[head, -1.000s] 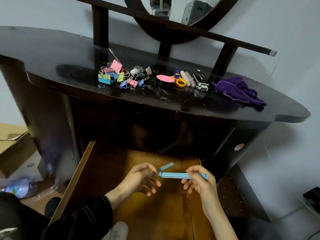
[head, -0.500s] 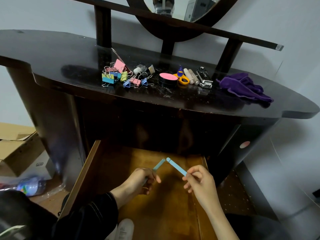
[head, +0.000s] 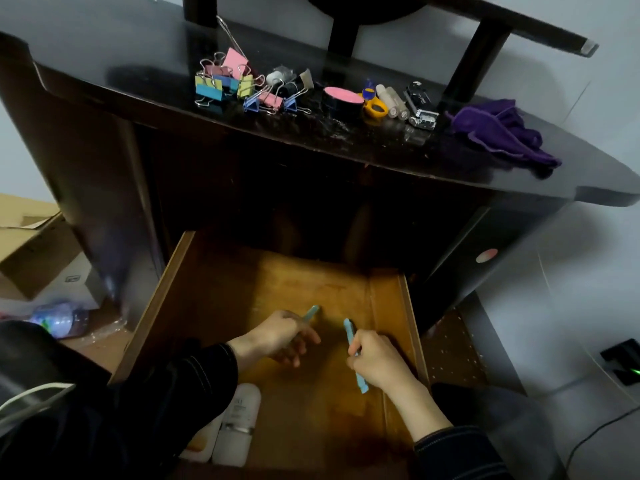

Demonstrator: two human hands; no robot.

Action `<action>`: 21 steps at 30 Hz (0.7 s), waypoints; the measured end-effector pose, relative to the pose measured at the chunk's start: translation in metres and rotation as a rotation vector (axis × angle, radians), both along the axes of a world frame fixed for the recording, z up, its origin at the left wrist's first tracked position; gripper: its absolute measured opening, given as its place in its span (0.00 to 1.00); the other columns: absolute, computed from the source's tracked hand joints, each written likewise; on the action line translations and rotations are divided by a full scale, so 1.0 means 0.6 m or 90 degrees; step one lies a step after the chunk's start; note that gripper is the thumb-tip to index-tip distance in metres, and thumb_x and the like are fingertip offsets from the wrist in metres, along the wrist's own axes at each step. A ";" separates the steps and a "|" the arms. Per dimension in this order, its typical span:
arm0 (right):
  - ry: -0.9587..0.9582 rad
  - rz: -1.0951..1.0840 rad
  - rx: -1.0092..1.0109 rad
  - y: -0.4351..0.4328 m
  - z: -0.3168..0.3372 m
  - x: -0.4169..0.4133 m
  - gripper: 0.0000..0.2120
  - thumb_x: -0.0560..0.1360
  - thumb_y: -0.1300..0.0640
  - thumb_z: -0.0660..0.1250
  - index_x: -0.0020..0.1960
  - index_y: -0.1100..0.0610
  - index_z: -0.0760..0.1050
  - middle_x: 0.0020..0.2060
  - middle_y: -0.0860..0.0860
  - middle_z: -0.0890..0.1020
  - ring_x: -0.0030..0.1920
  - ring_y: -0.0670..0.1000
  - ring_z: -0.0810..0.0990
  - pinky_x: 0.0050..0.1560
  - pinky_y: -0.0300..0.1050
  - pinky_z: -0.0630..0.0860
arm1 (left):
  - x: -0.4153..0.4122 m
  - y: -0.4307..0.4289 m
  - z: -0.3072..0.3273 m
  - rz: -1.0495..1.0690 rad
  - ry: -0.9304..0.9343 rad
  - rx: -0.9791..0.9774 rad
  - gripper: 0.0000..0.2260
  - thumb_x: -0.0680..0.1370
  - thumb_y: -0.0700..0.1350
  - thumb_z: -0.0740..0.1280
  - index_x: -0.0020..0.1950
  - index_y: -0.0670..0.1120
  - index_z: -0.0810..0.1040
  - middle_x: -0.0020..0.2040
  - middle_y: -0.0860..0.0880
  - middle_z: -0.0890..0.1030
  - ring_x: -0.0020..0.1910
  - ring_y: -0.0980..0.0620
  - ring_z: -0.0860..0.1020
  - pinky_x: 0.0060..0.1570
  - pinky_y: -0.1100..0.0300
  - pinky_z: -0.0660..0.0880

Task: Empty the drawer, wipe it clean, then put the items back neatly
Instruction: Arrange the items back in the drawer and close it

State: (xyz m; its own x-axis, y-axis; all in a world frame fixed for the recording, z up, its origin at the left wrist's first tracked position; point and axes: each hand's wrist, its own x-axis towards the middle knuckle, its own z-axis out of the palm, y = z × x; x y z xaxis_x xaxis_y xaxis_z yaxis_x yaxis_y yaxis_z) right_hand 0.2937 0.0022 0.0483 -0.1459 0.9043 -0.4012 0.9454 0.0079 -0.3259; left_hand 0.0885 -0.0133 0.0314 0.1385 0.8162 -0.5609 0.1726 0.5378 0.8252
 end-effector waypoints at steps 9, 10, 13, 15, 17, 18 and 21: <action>-0.184 0.013 0.023 -0.003 0.000 -0.023 0.18 0.80 0.54 0.67 0.67 0.58 0.69 0.56 0.55 0.82 0.53 0.55 0.84 0.53 0.50 0.82 | -0.004 -0.001 -0.009 -0.043 0.017 -0.007 0.12 0.80 0.37 0.59 0.55 0.41 0.81 0.37 0.45 0.84 0.29 0.48 0.80 0.27 0.61 0.73; -0.197 0.024 0.027 -0.003 0.000 -0.022 0.18 0.80 0.55 0.67 0.68 0.58 0.69 0.57 0.55 0.82 0.54 0.55 0.83 0.53 0.49 0.82 | -0.004 -0.001 -0.009 -0.044 0.017 -0.005 0.11 0.80 0.37 0.59 0.55 0.41 0.81 0.37 0.45 0.84 0.30 0.48 0.80 0.27 0.61 0.73; -0.228 0.063 0.024 -0.007 -0.004 -0.020 0.14 0.81 0.56 0.66 0.66 0.56 0.72 0.56 0.54 0.81 0.53 0.54 0.83 0.52 0.48 0.82 | -0.005 -0.002 -0.009 -0.044 0.017 0.002 0.11 0.80 0.38 0.59 0.55 0.42 0.80 0.37 0.45 0.84 0.30 0.48 0.80 0.27 0.61 0.72; -0.223 0.064 0.050 -0.007 -0.005 -0.019 0.12 0.82 0.55 0.66 0.63 0.56 0.73 0.54 0.53 0.82 0.51 0.53 0.83 0.51 0.48 0.82 | -0.004 -0.003 -0.009 -0.046 0.021 0.006 0.11 0.81 0.38 0.59 0.55 0.42 0.80 0.38 0.45 0.83 0.30 0.49 0.79 0.27 0.62 0.71; -0.206 0.066 0.121 -0.002 -0.004 -0.017 0.12 0.82 0.55 0.65 0.64 0.55 0.72 0.55 0.53 0.81 0.50 0.53 0.83 0.50 0.47 0.82 | -0.003 -0.001 -0.008 -0.050 0.028 0.010 0.11 0.81 0.38 0.59 0.56 0.41 0.80 0.38 0.45 0.83 0.30 0.49 0.79 0.26 0.62 0.71; -0.199 0.081 0.155 0.001 -0.005 -0.017 0.13 0.82 0.55 0.65 0.66 0.55 0.71 0.57 0.53 0.79 0.51 0.53 0.83 0.50 0.47 0.82 | -0.003 -0.001 -0.008 -0.052 0.032 0.011 0.11 0.81 0.38 0.59 0.56 0.41 0.79 0.38 0.45 0.83 0.30 0.48 0.79 0.27 0.62 0.71; -0.202 0.144 0.174 0.010 -0.010 -0.019 0.18 0.82 0.57 0.65 0.70 0.54 0.67 0.65 0.54 0.72 0.55 0.56 0.81 0.51 0.46 0.80 | -0.001 0.000 -0.007 -0.062 0.045 0.015 0.11 0.81 0.38 0.59 0.56 0.42 0.79 0.37 0.46 0.83 0.30 0.48 0.79 0.27 0.61 0.70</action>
